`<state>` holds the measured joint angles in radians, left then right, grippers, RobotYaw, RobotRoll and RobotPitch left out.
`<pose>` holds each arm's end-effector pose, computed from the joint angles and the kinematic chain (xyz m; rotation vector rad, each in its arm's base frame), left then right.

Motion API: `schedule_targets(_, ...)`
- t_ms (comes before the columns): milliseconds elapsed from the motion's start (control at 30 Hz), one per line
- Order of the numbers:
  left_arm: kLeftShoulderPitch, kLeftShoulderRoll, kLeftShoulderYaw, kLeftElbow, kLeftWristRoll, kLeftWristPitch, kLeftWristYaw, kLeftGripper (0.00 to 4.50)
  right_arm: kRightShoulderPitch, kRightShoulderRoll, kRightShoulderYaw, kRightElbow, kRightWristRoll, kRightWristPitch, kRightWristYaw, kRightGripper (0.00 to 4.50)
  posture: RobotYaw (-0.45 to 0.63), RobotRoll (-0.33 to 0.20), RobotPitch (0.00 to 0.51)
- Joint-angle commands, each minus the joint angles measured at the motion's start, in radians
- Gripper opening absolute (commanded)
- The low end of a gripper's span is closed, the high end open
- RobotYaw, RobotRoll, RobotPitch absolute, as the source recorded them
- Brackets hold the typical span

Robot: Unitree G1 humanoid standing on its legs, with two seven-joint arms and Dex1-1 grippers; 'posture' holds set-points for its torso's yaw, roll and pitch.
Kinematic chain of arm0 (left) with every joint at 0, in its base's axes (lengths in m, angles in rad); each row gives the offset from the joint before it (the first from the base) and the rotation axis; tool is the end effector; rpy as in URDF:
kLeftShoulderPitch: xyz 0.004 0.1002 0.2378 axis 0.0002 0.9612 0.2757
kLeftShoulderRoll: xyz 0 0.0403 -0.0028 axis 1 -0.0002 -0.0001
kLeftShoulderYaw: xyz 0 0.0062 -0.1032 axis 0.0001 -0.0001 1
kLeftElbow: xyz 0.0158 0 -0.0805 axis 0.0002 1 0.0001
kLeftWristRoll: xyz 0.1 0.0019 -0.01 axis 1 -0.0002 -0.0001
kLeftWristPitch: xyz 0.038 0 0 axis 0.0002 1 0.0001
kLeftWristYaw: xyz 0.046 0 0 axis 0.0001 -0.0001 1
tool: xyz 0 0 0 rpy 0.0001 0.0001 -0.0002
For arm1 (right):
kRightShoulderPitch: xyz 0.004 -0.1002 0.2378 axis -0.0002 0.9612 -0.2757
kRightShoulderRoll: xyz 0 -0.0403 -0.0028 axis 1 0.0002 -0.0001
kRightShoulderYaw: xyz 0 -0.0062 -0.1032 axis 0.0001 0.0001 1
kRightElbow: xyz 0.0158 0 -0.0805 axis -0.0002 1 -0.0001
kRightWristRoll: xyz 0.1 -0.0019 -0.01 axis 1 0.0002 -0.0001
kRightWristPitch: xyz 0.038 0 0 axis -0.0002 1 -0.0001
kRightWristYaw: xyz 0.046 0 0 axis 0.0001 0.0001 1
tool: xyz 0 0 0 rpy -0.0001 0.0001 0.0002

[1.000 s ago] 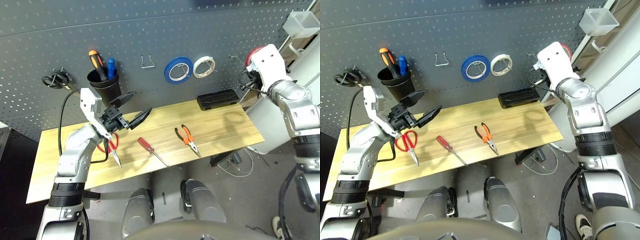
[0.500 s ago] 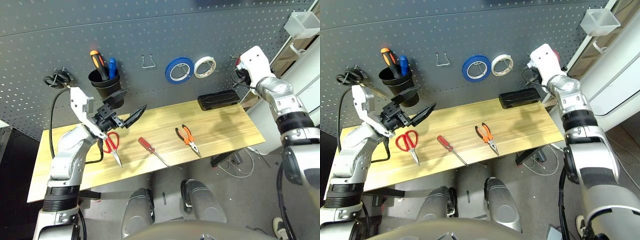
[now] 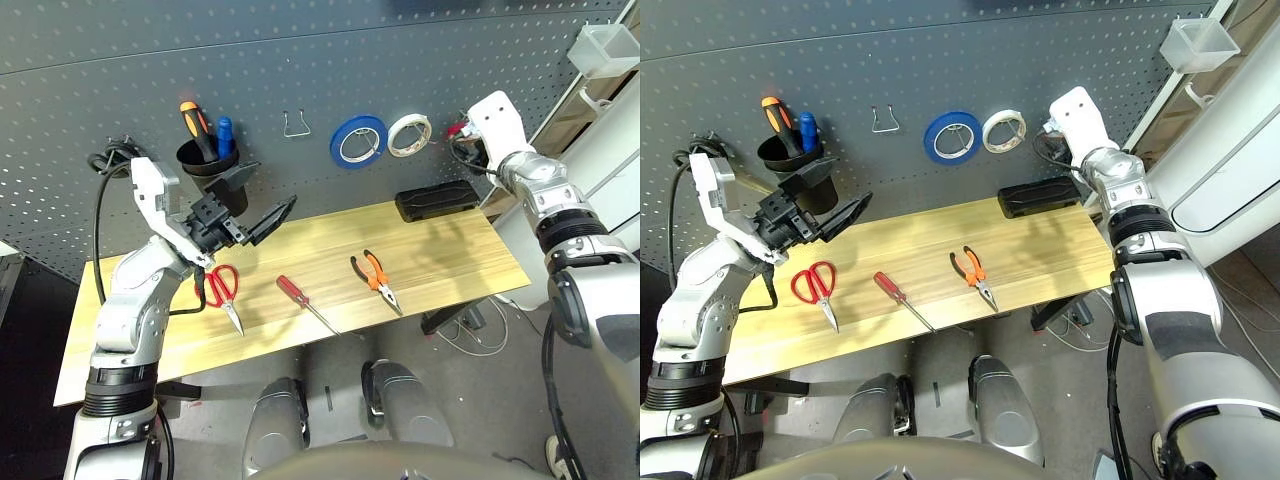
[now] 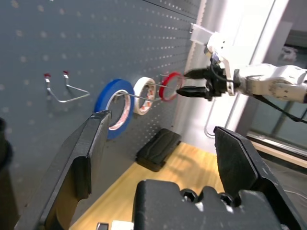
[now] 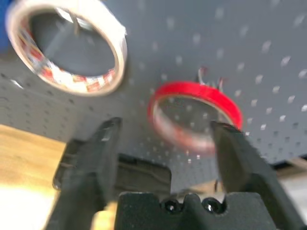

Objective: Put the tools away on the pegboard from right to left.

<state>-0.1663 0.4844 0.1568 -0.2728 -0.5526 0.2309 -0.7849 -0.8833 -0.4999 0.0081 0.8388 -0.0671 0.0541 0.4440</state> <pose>0.2223 0.2316 0.1485 0.0502 -0.2484 -0.8354 0.3436 -0.2433 0.1630 -0.4816 0.1005 0.2638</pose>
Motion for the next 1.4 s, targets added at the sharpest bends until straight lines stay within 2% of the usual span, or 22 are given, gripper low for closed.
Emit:
schedule_targets(33,0.019,0.013,0.005,-0.021,-0.011,0.029,0.009,4.5,0.133,-0.063,-0.038,-0.378,0.104,0.189,0.141,4.48,-0.04,0.0,0.079)
schedule_targets(133,0.031,0.034,0.001,-0.017,-0.007,0.045,-0.005,4.5,0.228,-0.139,-0.057,-0.651,0.2,0.428,0.247,4.48,-0.06,0.0,0.092)
schedule_targets(233,0.045,0.056,-0.006,-0.009,-0.002,0.057,-0.024,4.5,0.321,-0.257,-0.062,-0.881,0.313,0.68,0.364,4.48,-0.07,0.0,0.101)
schedule_targets(300,0.049,0.063,-0.009,0.0,0.001,0.061,-0.031,4.5,0.361,-0.311,-0.062,-0.976,0.364,0.803,0.398,4.48,-0.08,0.0,0.11)
schedule_targets(400,0.057,0.064,-0.028,0.011,0.015,0.069,-0.034,4.5,0.385,-0.307,-0.047,-1.034,0.392,0.976,0.348,4.48,-0.08,0.0,0.117)
schedule_targets(467,0.072,0.063,-0.044,0.004,0.022,0.076,-0.032,4.5,0.403,-0.297,0.001,-1.058,0.377,1.044,0.31,4.48,-0.08,0.0,0.122)
schedule_targets(600,0.119,0.062,-0.07,-0.012,0.035,0.083,-0.027,4.5,0.398,-0.191,0.072,-1.053,0.367,1.237,0.191,4.48,-0.07,0.0,0.133)
schedule_targets(767,0.178,0.074,-0.097,0.008,0.078,0.056,-0.043,4.5,0.365,-0.023,0.12,-0.966,0.336,1.365,0.055,4.48,-0.05,0.0,0.15)
schedule_targets(1167,0.246,0.096,-0.154,0.144,0.196,-0.044,-0.099,4.5,0.242,0.241,0.193,-0.548,0.23,1.221,-0.117,4.48,-0.05,0.0,0.182)
schedule_targets(1400,0.251,0.102,-0.172,0.197,0.252,-0.078,-0.099,4.5,0.176,0.329,0.198,-0.353,0.184,1.121,-0.156,4.48,-0.06,0.0,0.181)
